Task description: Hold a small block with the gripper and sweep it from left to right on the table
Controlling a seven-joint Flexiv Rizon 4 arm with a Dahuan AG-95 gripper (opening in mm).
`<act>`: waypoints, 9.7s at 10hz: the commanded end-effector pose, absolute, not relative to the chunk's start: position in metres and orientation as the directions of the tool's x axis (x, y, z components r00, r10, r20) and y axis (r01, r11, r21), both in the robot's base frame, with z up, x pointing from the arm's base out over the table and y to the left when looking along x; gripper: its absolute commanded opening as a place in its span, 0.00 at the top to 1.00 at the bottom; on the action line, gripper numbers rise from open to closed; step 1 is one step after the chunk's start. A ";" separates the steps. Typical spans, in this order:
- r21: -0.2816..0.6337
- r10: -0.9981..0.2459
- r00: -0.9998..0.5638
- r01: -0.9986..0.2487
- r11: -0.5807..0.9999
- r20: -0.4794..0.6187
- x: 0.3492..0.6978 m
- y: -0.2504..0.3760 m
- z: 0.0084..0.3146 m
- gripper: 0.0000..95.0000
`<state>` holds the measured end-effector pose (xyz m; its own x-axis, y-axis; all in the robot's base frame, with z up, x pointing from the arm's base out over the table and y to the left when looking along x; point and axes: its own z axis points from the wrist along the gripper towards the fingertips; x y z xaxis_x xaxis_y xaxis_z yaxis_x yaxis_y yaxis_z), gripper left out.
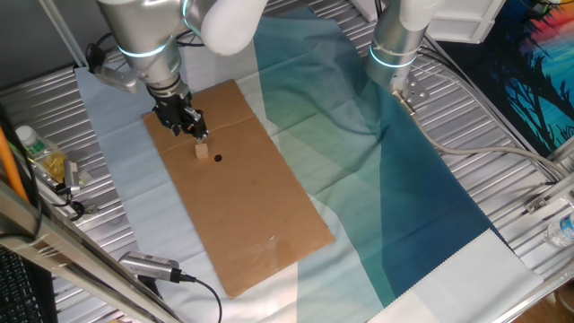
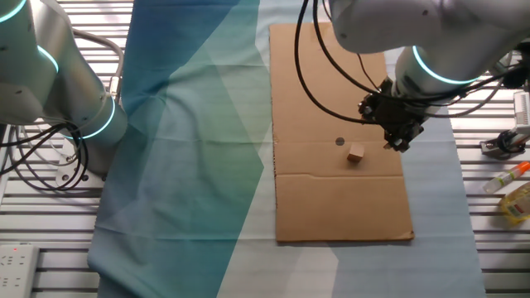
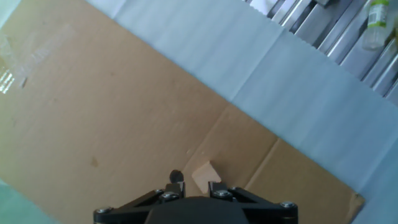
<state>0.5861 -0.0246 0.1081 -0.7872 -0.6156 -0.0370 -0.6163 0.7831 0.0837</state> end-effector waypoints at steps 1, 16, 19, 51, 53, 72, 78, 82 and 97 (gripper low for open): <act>0.082 -0.610 -0.791 -0.611 0.787 -0.038 0.587 -0.024 0.100 0.40; 0.080 -0.592 -0.805 -0.593 0.801 -0.035 0.593 -0.025 0.074 0.60; 0.072 -0.598 -0.801 -0.598 0.798 -0.032 0.593 -0.025 0.074 0.60; 0.046 -0.628 -0.778 -0.628 0.777 -0.023 0.592 -0.025 0.074 0.40; 0.033 -0.593 -0.805 -0.593 0.805 -0.005 0.592 -0.027 0.073 0.40; -0.020 -0.922 -0.387 -0.922 0.387 -0.022 0.581 -0.024 0.071 0.40; -0.021 -0.916 -0.399 -0.916 0.400 -0.027 0.570 -0.020 0.053 0.40; -0.021 -0.917 -0.398 -0.917 0.399 -0.035 0.571 -0.021 0.040 0.40; -0.029 -0.910 -0.412 -0.910 0.413 -0.045 0.571 -0.022 0.026 1.00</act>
